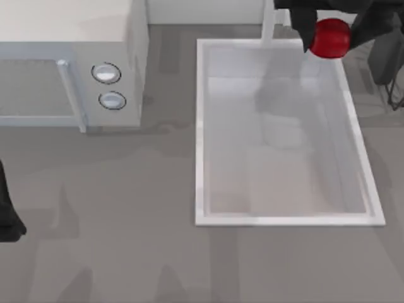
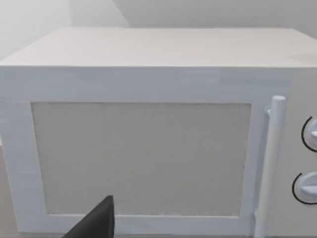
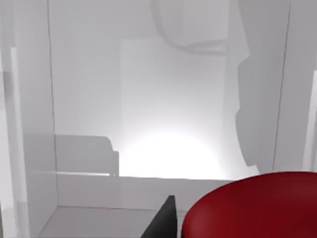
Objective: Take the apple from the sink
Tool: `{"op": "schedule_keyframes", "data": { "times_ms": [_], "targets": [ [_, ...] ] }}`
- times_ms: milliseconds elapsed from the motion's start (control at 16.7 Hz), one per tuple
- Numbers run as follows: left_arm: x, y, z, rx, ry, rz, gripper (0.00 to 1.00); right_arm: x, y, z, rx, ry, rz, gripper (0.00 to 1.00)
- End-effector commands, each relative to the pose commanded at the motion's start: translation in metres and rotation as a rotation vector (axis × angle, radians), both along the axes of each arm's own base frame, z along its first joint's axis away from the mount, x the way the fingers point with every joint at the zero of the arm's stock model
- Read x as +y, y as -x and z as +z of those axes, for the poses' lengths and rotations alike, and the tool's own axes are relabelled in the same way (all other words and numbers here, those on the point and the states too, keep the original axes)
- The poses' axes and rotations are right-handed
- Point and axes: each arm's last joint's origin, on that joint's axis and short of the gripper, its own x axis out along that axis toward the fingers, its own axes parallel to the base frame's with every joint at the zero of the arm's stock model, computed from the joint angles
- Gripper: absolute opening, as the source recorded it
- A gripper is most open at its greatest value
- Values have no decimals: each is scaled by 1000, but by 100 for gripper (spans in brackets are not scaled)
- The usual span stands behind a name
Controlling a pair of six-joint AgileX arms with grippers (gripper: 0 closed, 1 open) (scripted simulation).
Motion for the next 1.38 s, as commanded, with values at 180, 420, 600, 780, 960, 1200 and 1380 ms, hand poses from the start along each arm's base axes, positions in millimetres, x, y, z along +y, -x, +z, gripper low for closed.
{"op": "schedule_keyframes", "data": {
  "times_ms": [180,420,600,780,960,1200,1380],
  "targets": [
    [0,0,0,0,0,0,100,-34,7,5,35,20,-2,0],
    [0,0,0,0,0,0,100,-85,35,-1,98,42,-6,0],
    [0,0,0,0,0,0,100,-119,68,-13,143,49,-8,0],
    [0,0,0,0,0,0,100,-145,102,-26,169,48,-10,0],
    [0,0,0,0,0,0,100,-160,129,-34,170,46,-12,0],
    [0,0,0,0,0,0,100,-165,138,-36,165,45,-12,0],
    [0,0,0,0,0,0,100,-164,138,-37,169,45,-10,0]
  ]
}}
